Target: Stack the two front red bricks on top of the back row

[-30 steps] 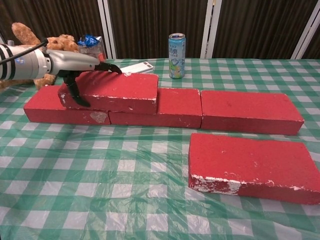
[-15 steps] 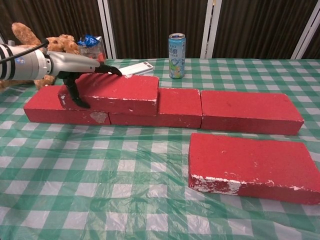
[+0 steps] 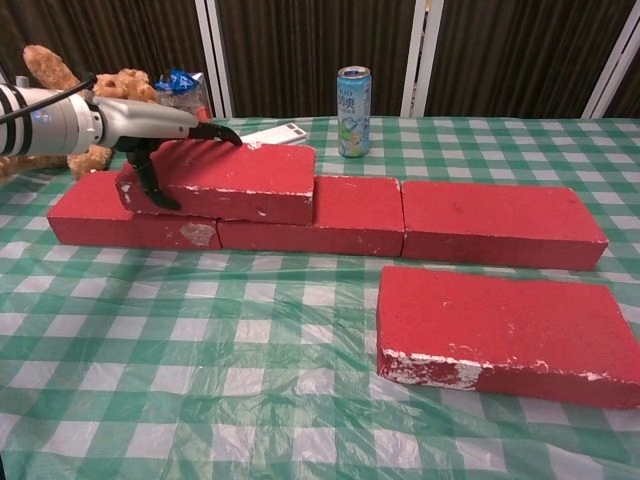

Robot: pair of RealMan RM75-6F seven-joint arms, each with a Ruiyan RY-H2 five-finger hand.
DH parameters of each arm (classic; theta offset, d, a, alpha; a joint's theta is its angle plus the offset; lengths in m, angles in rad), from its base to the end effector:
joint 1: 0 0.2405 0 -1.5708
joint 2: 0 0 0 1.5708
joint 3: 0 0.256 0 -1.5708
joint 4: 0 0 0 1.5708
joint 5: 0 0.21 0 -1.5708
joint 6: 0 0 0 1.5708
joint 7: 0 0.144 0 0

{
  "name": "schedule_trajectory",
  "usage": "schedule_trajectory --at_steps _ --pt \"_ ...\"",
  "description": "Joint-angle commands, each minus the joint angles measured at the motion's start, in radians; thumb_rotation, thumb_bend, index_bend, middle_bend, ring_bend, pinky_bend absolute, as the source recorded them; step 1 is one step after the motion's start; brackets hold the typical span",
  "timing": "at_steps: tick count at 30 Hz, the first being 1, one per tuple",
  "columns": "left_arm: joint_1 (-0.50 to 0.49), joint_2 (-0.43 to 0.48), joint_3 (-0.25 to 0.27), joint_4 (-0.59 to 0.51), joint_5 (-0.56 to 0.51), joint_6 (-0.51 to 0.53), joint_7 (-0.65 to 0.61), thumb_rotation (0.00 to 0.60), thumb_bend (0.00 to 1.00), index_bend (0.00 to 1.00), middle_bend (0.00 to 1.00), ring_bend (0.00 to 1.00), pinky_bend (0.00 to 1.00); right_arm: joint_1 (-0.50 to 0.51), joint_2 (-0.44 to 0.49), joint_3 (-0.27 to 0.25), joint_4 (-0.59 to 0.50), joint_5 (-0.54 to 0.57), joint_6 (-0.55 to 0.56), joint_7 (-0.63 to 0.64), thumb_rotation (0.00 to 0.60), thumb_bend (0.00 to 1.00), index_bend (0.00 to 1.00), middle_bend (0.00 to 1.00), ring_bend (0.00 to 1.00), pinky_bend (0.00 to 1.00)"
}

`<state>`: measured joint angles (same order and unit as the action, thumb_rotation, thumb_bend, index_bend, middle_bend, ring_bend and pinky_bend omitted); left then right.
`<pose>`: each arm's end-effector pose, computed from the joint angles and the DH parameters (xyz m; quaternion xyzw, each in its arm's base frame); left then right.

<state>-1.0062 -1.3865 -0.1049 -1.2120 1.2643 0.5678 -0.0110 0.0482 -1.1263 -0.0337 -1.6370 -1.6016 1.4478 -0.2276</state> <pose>-0.1473 0.4290 0.0250 -0.8288 -0.3219 -0.2625 0.3749 -0.3063 -0.1501 0.1332 0.6769 -0.3458 0.3052 0.5737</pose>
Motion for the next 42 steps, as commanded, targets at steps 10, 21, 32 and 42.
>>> schedule_trajectory --at_steps 10,21,32,42 --pt "-0.001 0.001 -0.001 -0.002 0.005 -0.006 -0.013 0.600 0.22 0.00 0.00 0.00 0.02 -0.003 0.002 0.000 -0.002 -0.002 0.006 0.002 0.561 0.06 0.00 0.00 0.00 0.00" --pt "0.065 0.086 0.007 -0.135 0.108 0.171 -0.014 0.600 0.22 0.00 0.00 0.00 0.02 -0.001 0.003 -0.011 0.003 -0.036 0.014 0.020 0.561 0.06 0.00 0.00 0.00 0.00" --pt "0.517 0.165 0.247 -0.245 0.327 0.739 0.024 0.600 0.24 0.00 0.00 0.00 0.01 0.073 -0.031 -0.051 -0.038 -0.110 -0.095 0.190 0.554 0.06 0.00 0.00 0.00 0.00" --pt "0.703 0.036 0.277 -0.030 0.348 0.903 -0.093 0.600 0.24 0.00 0.00 0.00 0.00 0.226 -0.116 0.034 -0.188 0.112 -0.386 0.041 0.555 0.06 0.00 0.00 0.00 0.00"
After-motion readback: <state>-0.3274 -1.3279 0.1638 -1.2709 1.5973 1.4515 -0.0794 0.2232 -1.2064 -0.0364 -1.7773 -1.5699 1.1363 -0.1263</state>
